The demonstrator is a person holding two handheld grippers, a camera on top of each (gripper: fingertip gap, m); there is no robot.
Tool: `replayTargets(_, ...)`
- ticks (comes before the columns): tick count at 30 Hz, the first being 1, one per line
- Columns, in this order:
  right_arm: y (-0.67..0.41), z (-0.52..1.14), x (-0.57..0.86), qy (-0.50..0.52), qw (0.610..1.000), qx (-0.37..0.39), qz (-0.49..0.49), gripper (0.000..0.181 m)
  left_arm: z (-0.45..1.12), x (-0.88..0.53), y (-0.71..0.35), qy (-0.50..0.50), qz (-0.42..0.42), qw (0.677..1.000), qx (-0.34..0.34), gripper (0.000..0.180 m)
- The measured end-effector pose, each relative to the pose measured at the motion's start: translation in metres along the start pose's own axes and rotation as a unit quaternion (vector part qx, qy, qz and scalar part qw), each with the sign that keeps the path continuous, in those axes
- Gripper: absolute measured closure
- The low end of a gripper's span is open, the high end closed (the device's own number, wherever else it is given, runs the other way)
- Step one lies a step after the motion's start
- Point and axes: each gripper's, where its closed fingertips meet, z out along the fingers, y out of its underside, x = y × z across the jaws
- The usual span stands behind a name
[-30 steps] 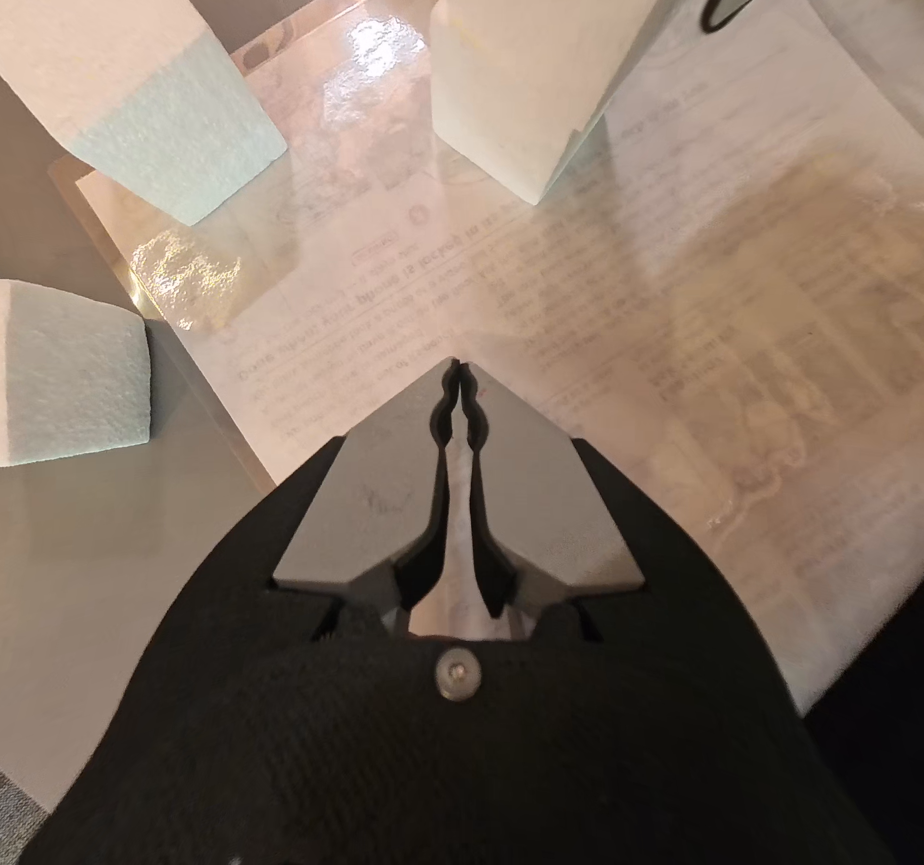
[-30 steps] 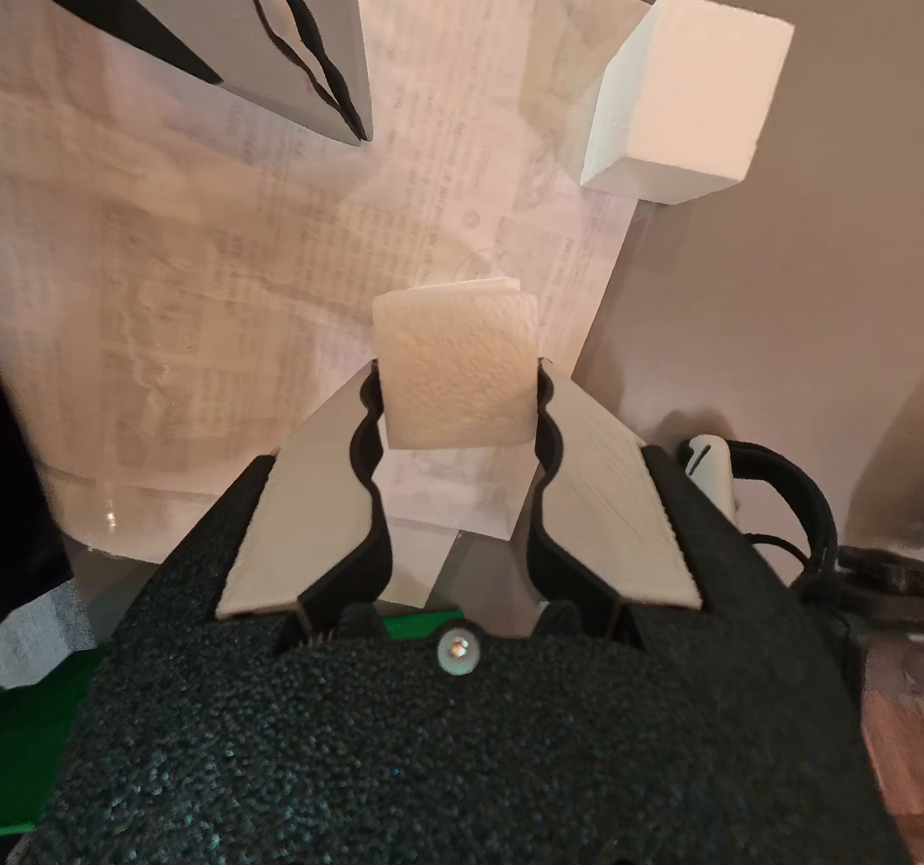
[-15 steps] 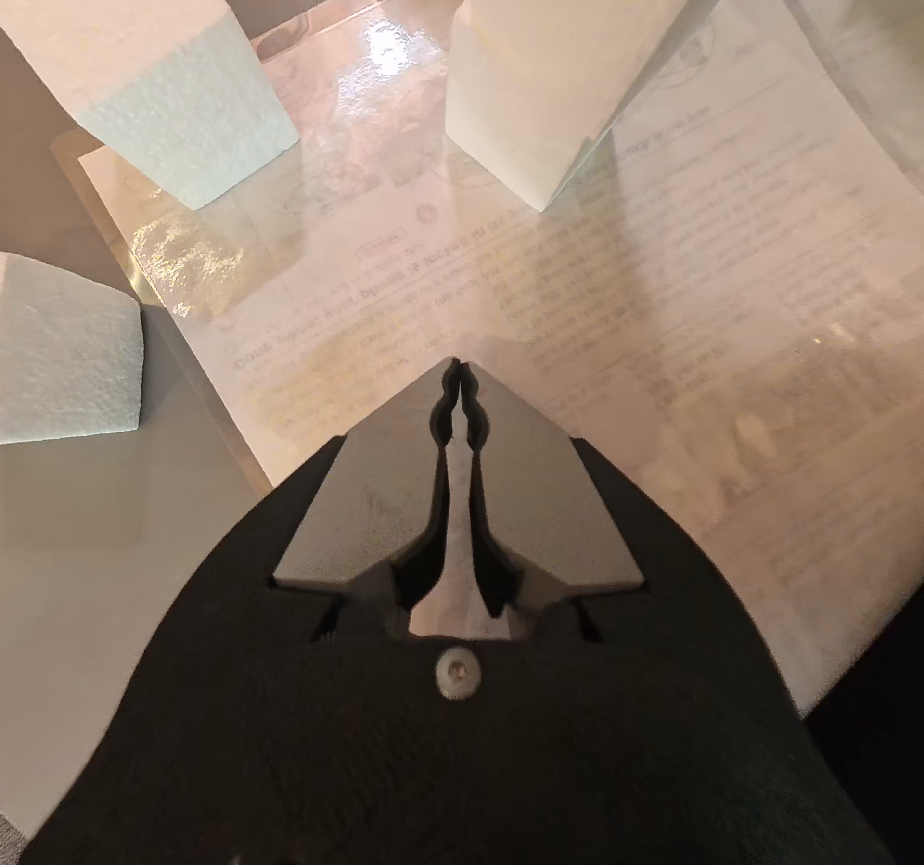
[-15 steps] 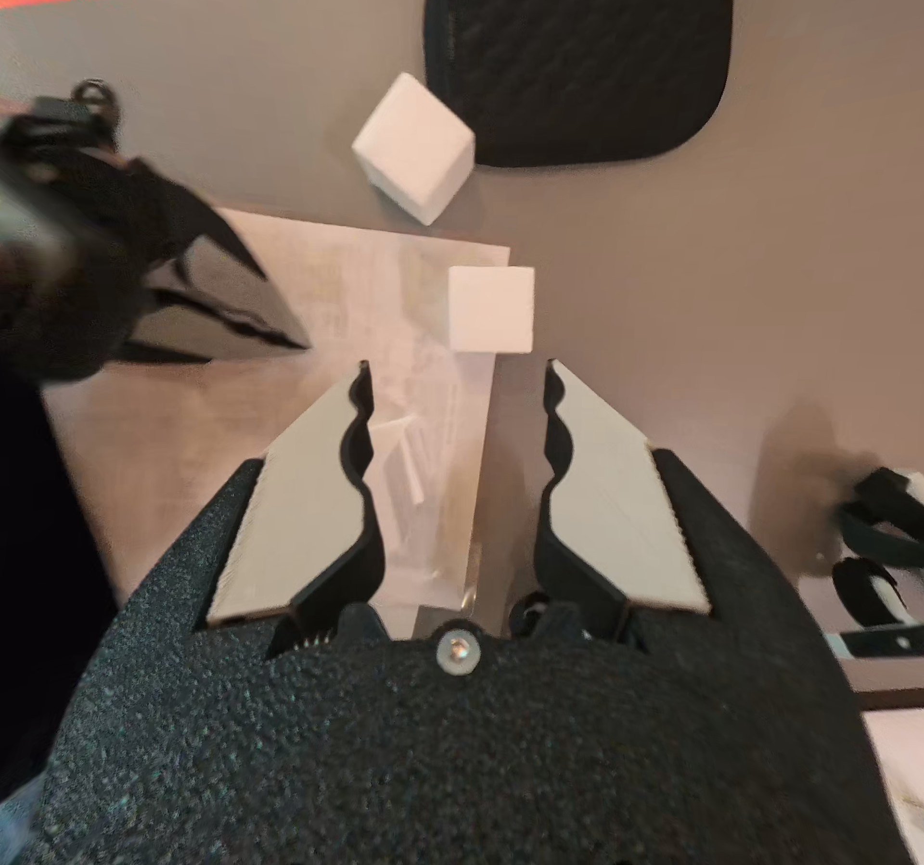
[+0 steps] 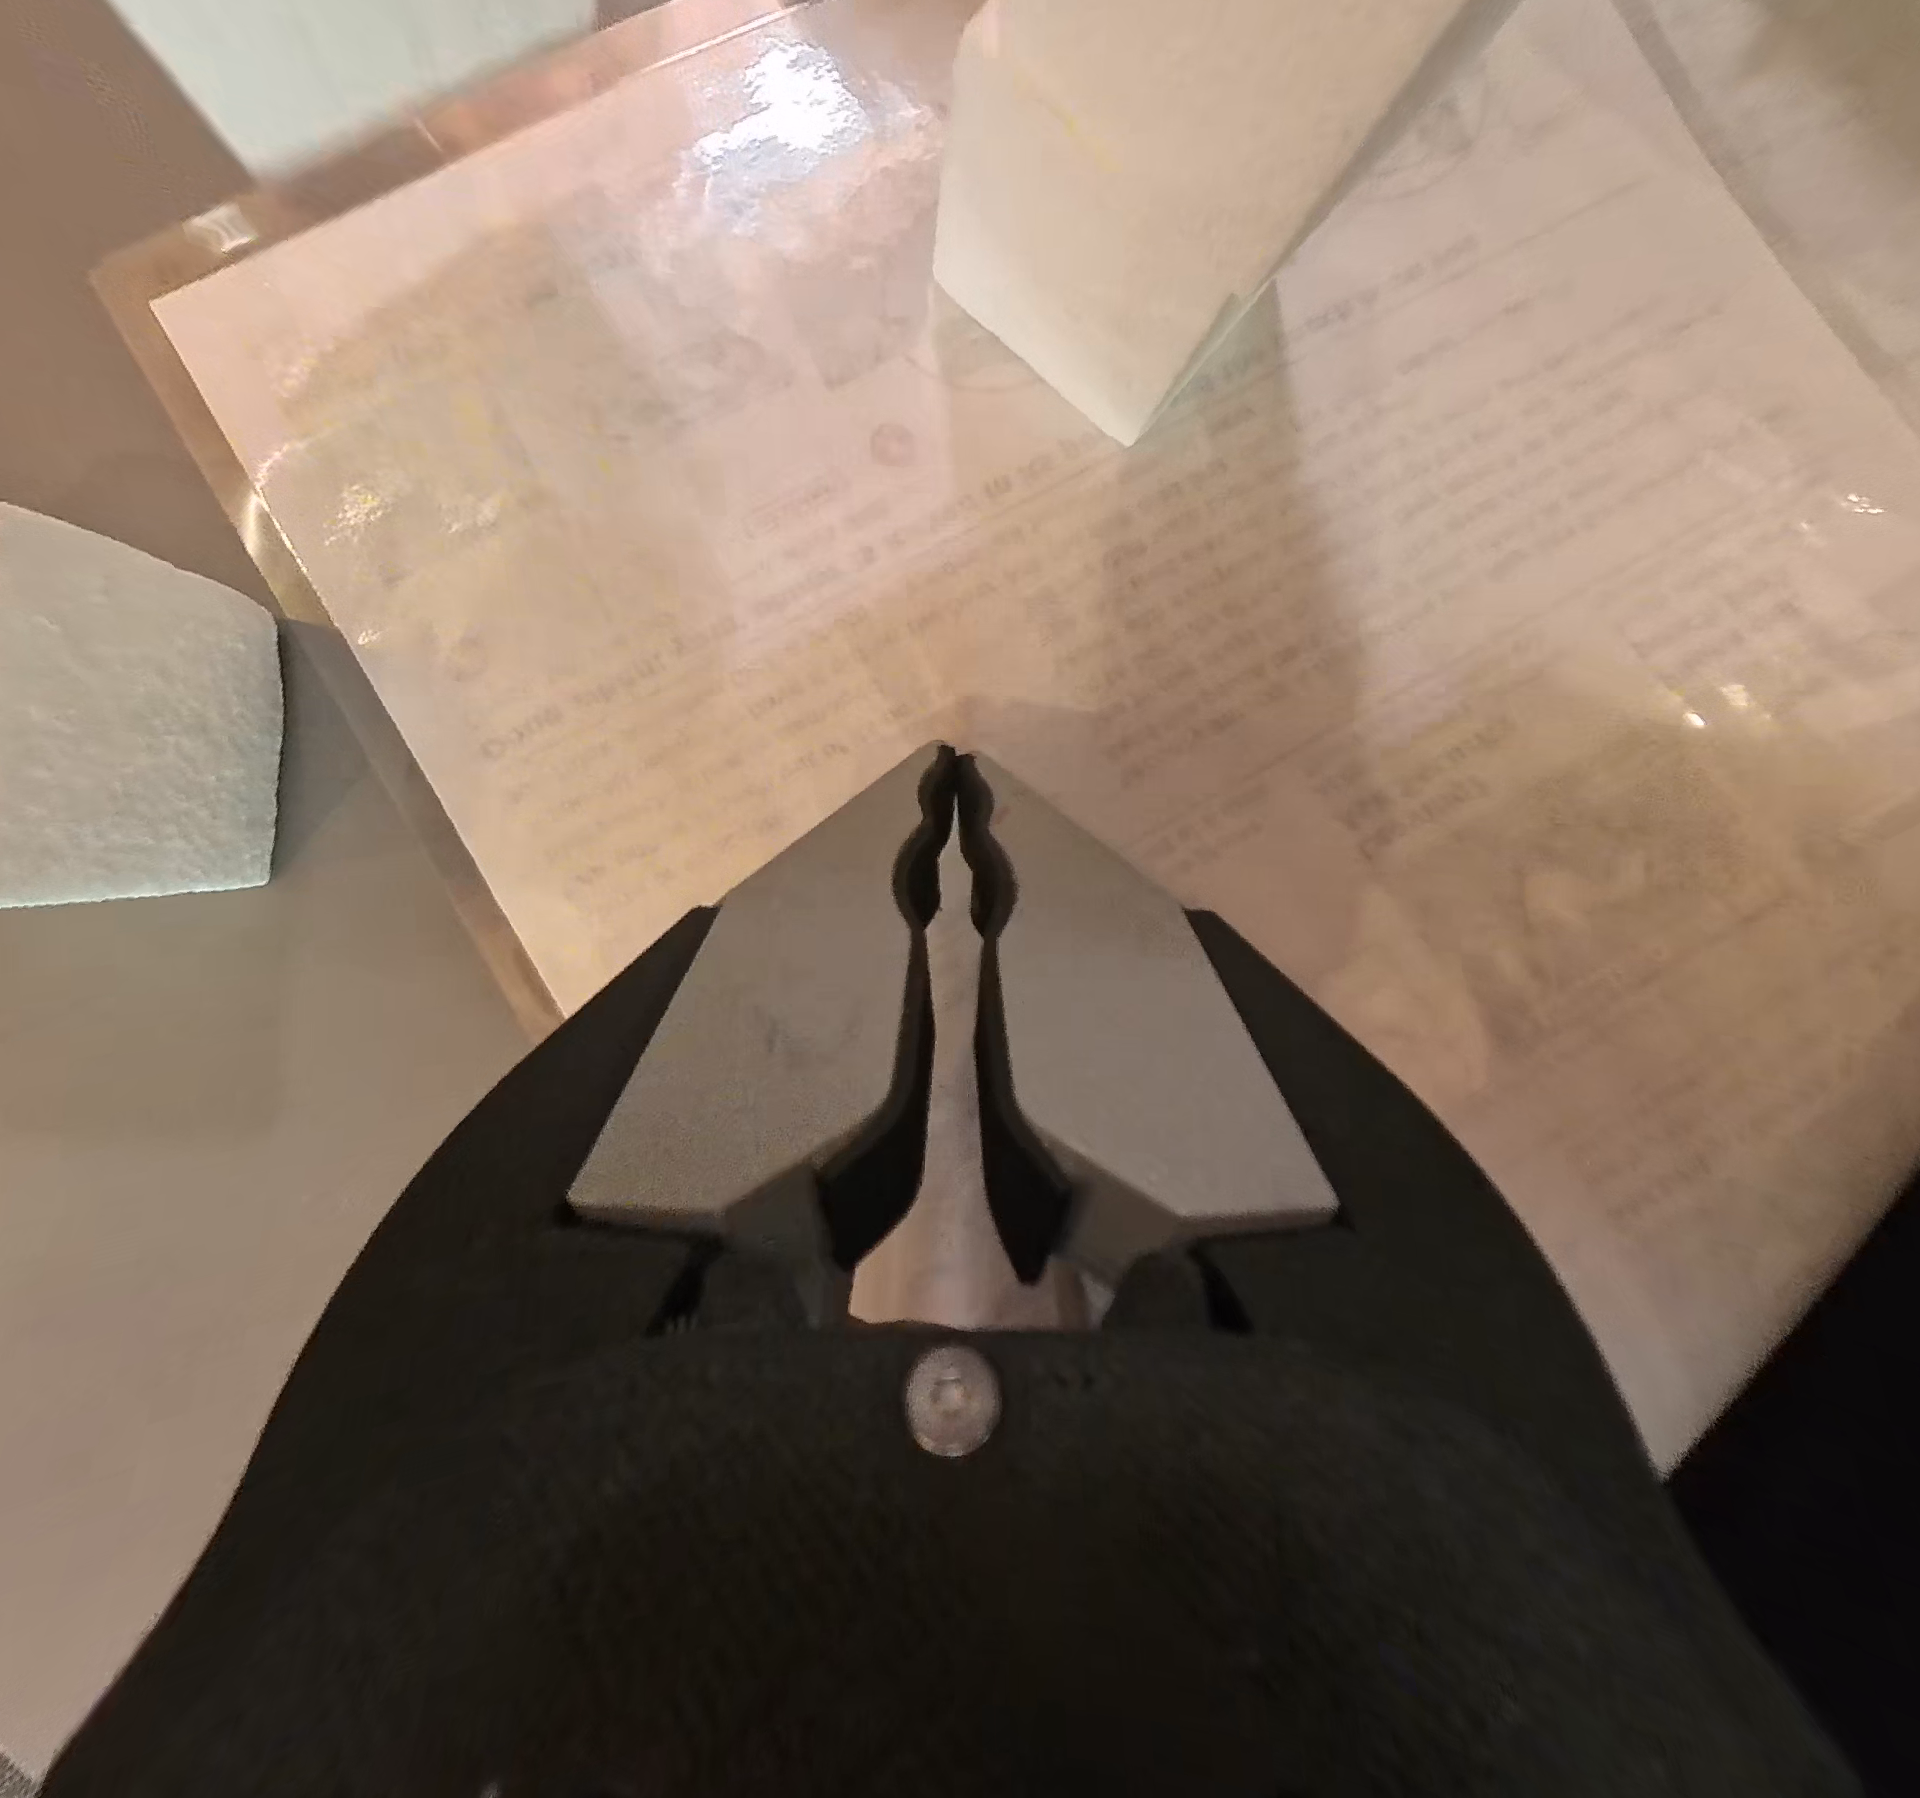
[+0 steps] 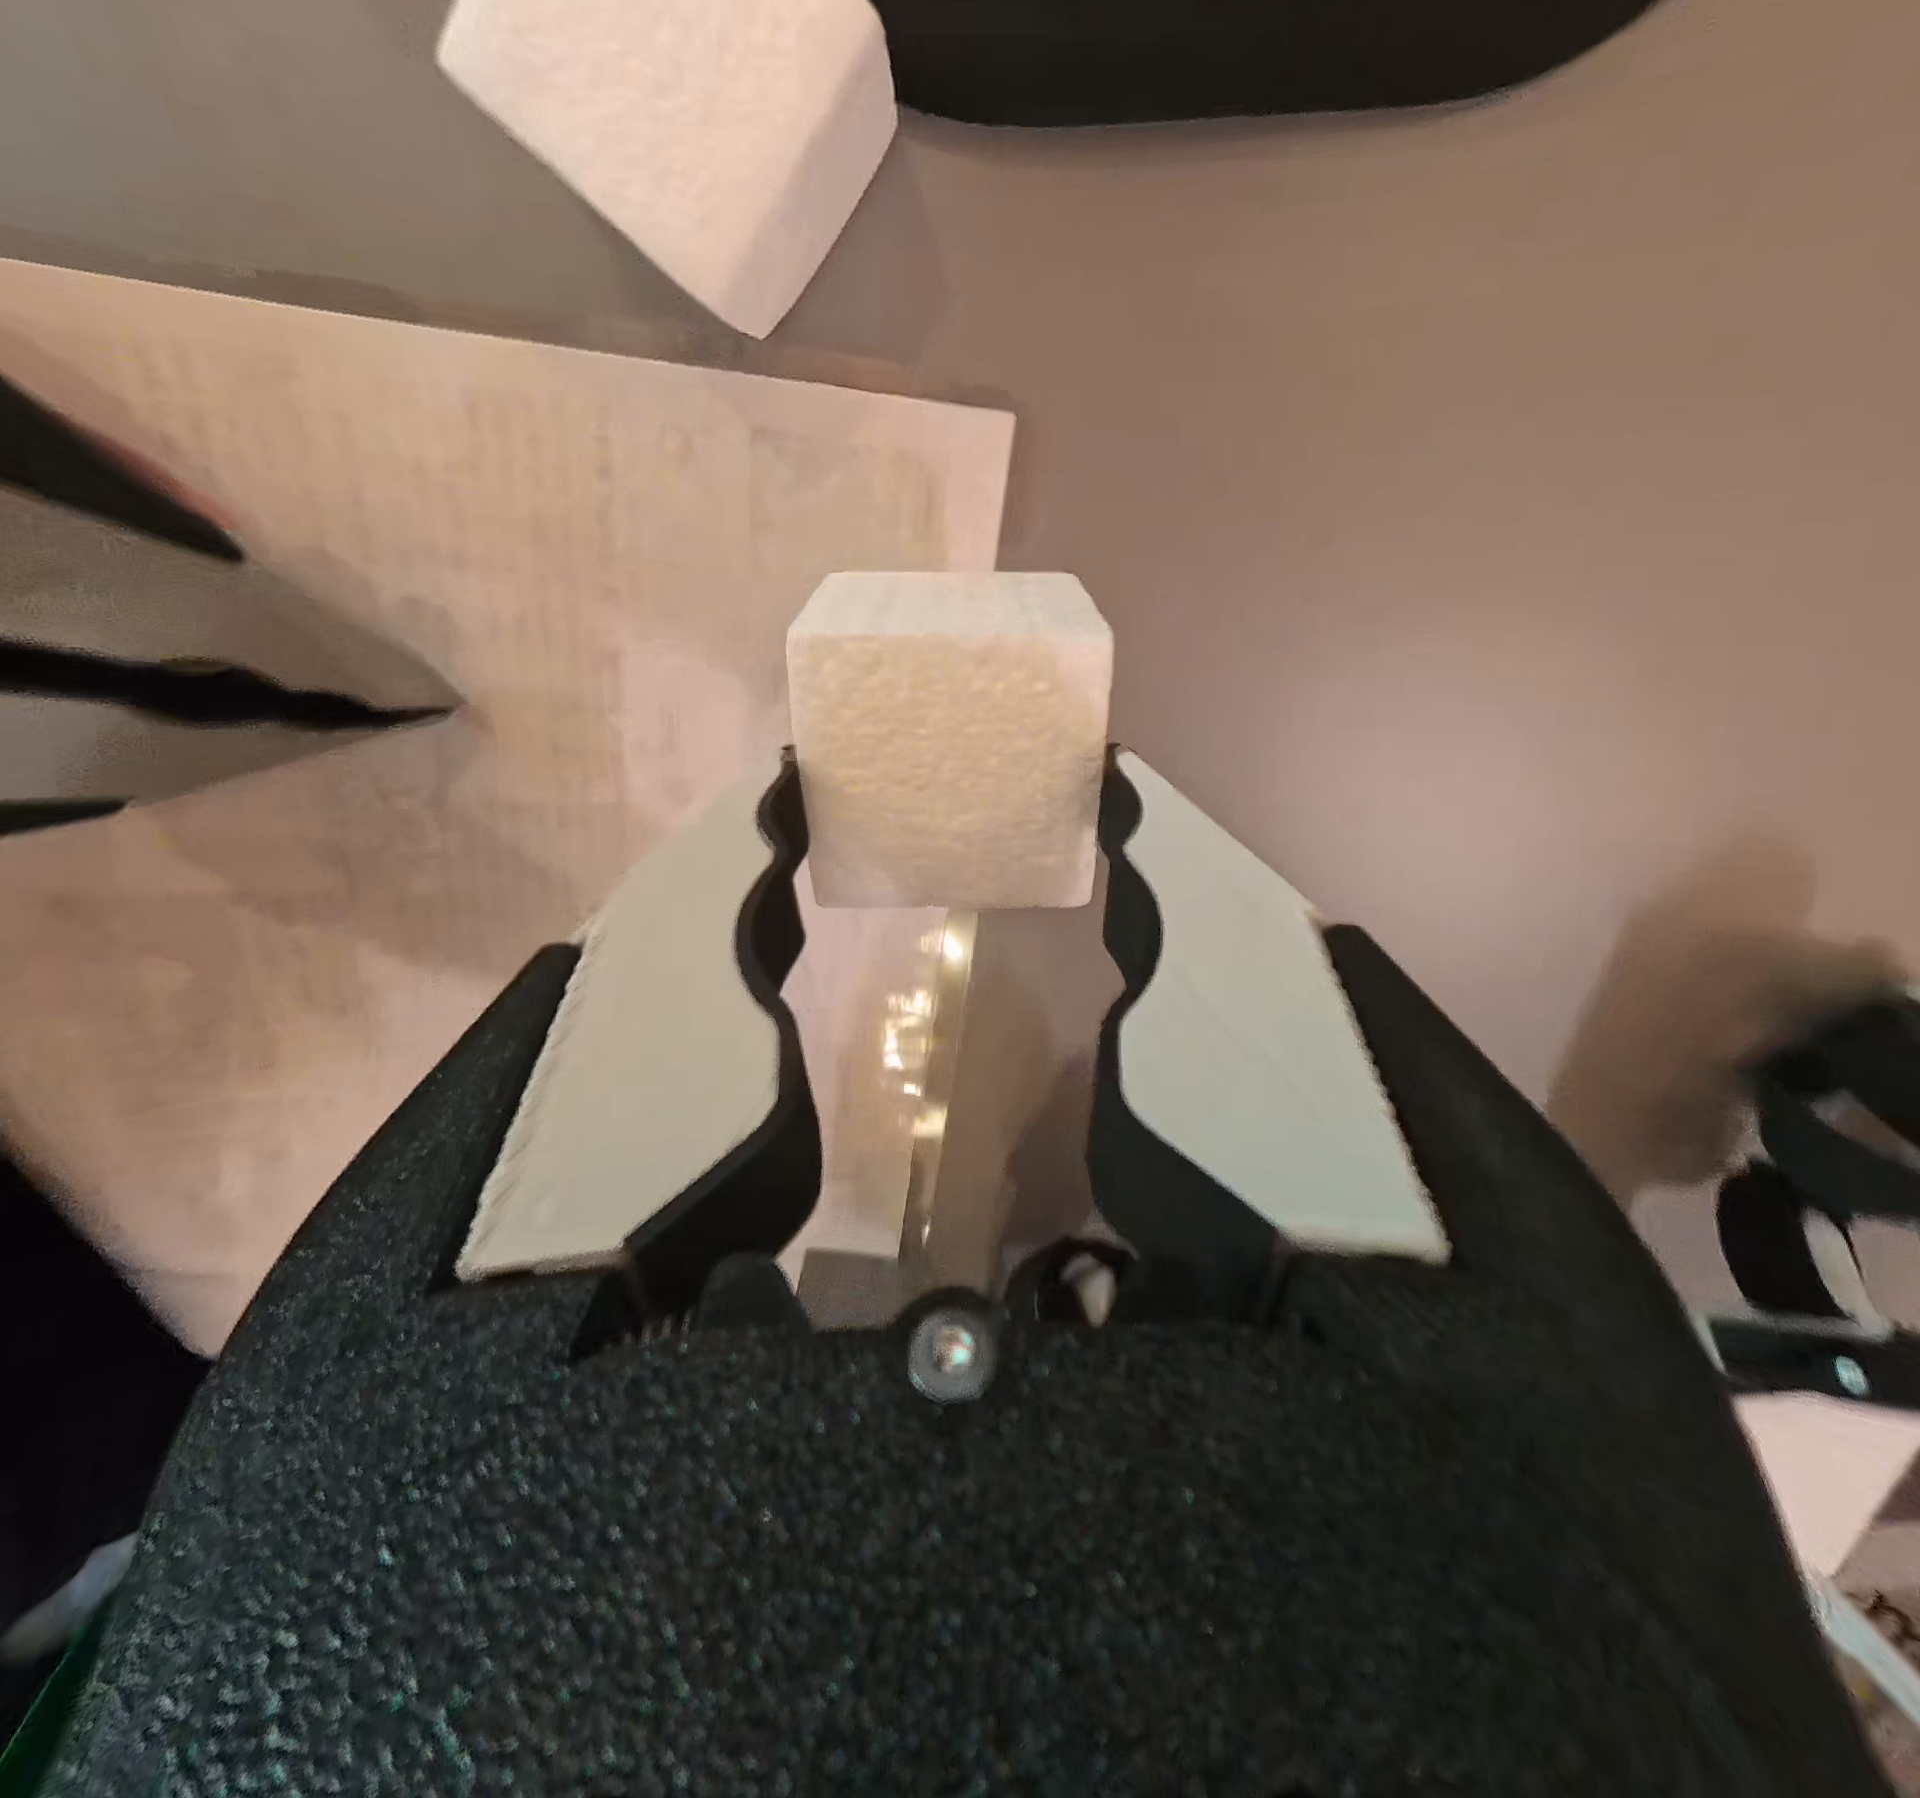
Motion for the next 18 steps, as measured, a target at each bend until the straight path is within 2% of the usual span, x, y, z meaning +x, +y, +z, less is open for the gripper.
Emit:
replayTargets(4,0.018,-0.062,-0.01,-0.003,0.999,0.047,0.012,0.125,0.0,0.0,0.0,0.006,0.005,1.0,0.0,0.18)
replayTargets(8,0.043,-0.103,-0.039,-0.024,0.998,0.062,-0.005,0.125,0.0,0.0,0.0,0.01,0.007,1.0,0.001,0.18)
replayTargets(13,0.075,-0.095,-0.066,-0.013,0.999,0.013,-0.038,0.125,0.0,0.0,0.0,0.011,0.007,1.0,0.003,0.18)
replayTargets(18,0.08,-0.076,-0.078,-0.018,0.998,0.0,-0.052,0.125,0.0,0.0,0.0,0.012,0.01,1.0,0.0,0.18)
